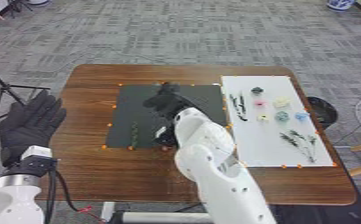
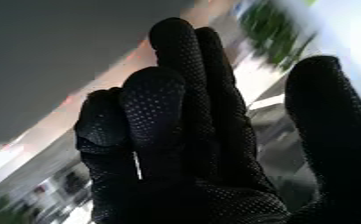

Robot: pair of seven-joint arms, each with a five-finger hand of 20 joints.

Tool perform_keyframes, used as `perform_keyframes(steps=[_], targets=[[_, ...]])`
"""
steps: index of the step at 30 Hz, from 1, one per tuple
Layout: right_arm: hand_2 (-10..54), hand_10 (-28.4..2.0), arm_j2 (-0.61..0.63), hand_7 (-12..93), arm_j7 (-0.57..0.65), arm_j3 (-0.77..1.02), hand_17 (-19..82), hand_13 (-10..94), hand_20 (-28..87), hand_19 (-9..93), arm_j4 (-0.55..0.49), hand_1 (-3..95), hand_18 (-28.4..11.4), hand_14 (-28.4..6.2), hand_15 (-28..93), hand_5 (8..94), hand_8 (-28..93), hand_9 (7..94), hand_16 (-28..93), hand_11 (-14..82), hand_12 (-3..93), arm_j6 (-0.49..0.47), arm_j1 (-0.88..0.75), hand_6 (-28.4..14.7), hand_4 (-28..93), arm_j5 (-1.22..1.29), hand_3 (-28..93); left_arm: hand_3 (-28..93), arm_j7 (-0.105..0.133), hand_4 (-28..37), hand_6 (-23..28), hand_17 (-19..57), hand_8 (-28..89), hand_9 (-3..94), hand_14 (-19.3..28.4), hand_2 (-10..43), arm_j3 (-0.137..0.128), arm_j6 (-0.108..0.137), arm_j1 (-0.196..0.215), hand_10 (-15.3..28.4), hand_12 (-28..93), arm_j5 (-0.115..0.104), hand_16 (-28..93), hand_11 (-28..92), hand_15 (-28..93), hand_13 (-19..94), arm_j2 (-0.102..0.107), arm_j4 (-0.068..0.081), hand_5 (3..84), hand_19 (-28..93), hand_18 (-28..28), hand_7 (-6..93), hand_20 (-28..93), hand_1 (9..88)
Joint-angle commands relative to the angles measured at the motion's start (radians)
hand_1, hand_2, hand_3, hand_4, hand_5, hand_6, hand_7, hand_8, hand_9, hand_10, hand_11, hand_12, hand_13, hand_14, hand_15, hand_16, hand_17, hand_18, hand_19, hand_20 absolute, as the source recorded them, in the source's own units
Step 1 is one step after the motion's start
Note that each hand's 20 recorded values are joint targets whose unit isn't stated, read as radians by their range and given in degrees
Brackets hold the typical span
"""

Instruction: Arrange flowers

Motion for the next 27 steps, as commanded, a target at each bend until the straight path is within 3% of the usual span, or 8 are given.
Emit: perform_keyframes(steps=[1,3,6,9,17,21,23,27], targets=[[-6.4,-17.7,0.232,23,0.026,0.212,45,70,37,93,-0.15,34.7,-24.5,-13.3,68,69.2,-8,75.7,37,27.1,23.5,-0.162,-0.028,-7.7,-15,0.004,68,71,0.007,-28.3,8.3,-5.6,-9,36.7,12.8,15.3,-0.018,-0.005,0.024,14.1,8,-0.011,-4,19,19,27,-0.023,-0.011,45.8,35,13.5,11.5,8,23.4],[-8.1,-17.4,0.293,21,0.042,0.258,45,70,38,93,-0.186,36.0,-24.7,-13.4,69,69.1,-8,75.7,37,27.6,23.9,-0.194,-0.047,-7.5,-16,0.005,66,71,0.009,-28.3,8.3,-5.5,-9,36.7,12.8,15.3,-0.019,-0.003,0.021,14.0,8,-0.009,-4,19,19,27,-0.023,-0.013,45.8,35,13.4,11.3,8,23.3],[-9.4,-16.9,0.348,19,0.061,0.34,45,70,39,93,-0.228,37.0,-24.9,-13.6,69,68.7,-7,75.7,38,28.3,24.6,-0.21,-0.091,-7.5,-17,0.017,65,71,0.066,-28.3,8.3,-5.5,-9,36.7,12.7,15.2,-0.003,0.014,0.024,14.0,8,-0.014,-4,19,19,27,0.001,-0.018,45.8,35,13.4,11.3,8,23.2],[-9.5,-16.3,0.4,19,0.081,0.391,45,70,39,93,-0.242,37.5,-24.8,-13.8,70,68.8,-8,75.9,39,30.7,25.7,-0.191,-0.125,-7.3,-19,-0.01,63,71,0.072,-28.3,8.0,-5.4,-9,37.1,12.6,14.6,-0.001,0.01,0.018,14.0,8,-0.009,-4,19,19,28,0.007,-0.021,46.0,35,13.4,11.7,8,23.2],[-9.5,-15.9,0.463,14,0.13,0.556,44,69,39,93,-0.277,38.5,-24.6,-13.8,71,67.6,-8,75.3,40,32.3,26.7,-0.234,-0.284,-7.3,-23,-0.12,62,71,0.053,-28.3,8.0,-4.8,-10,37.1,11.7,14.2,0.062,0.004,-0.099,13.8,8,-0.026,-4,18,17,28,0.063,0.018,46.2,34,13.3,11.5,8,23.1],[-9.5,-15.5,0.445,13,0.201,0.621,44,69,39,93,-0.279,41.7,-24.6,-13.6,71,66.7,-8,75.0,40,33.4,27.2,-0.224,-0.342,-7.3,-24,-0.13,62,71,0.04,-28.3,8.1,-4.8,-9,36.5,11.6,14.2,0.094,-0.024,-0.151,13.6,7,-0.03,-4,17,17,28,0.081,0.046,46.0,33,13.2,11.0,8,23.1],[-9.5,-15.2,0.431,14,0.232,0.65,44,69,39,93,-0.281,44.7,-24.4,-13.1,71,66.8,-8,75.2,40,33.7,27.1,-0.227,-0.365,-6.9,-24,-0.12,64,72,0.043,-28.3,8.0,-4.8,-9,36.0,11.5,13.8,0.107,-0.024,-0.161,13.5,7,-0.043,-4,17,17,27,0.084,0.048,45.6,33,13.1,10.7,8,23.1],[-9.5,-14.6,0.417,14,0.255,0.677,45,70,38,93,-0.275,48.3,-24.3,-12.3,71,66.5,-8,75.6,40,33.0,29.3,-0.23,-0.394,-6.6,-26,-0.138,65,72,0.044,-28.3,7.9,-4.8,-9,35.6,11.4,13.4,0.111,-0.026,-0.155,13.3,7,-0.037,-4,17,16,27,0.074,0.043,45.4,33,13.0,10.5,8,23.1]])
